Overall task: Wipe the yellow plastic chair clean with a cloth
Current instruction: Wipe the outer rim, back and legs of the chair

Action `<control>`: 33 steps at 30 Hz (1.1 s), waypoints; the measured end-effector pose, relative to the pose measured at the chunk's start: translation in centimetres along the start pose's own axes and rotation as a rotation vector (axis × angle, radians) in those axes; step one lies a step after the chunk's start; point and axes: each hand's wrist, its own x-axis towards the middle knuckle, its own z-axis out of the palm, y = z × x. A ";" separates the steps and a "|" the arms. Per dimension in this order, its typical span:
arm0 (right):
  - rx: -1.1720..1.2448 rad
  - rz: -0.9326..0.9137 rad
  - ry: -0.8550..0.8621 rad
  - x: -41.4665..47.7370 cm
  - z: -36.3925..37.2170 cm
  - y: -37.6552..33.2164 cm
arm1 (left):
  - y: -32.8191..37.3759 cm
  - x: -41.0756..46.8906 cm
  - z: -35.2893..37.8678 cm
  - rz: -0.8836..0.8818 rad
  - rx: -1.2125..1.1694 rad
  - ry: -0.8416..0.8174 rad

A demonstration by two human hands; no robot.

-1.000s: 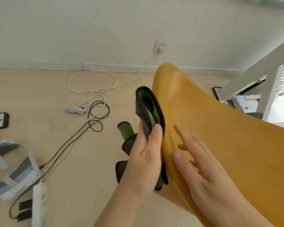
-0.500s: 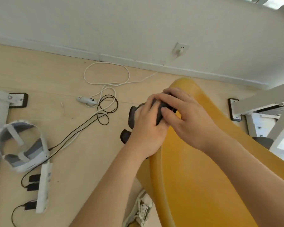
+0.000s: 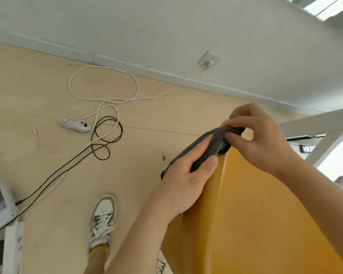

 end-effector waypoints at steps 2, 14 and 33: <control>0.228 0.283 -0.048 1.2 0.2 0.0 | 0.2 4.4 -0.1 -0.045 -0.015 -0.068; 0.450 0.689 -0.176 3.3 2.0 2.7 | 1.2 1.7 -2.0 -0.169 -0.060 -0.109; 0.201 0.540 -0.235 1.3 3.7 0.0 | 0.9 -1.5 0.4 -0.240 -0.019 -0.049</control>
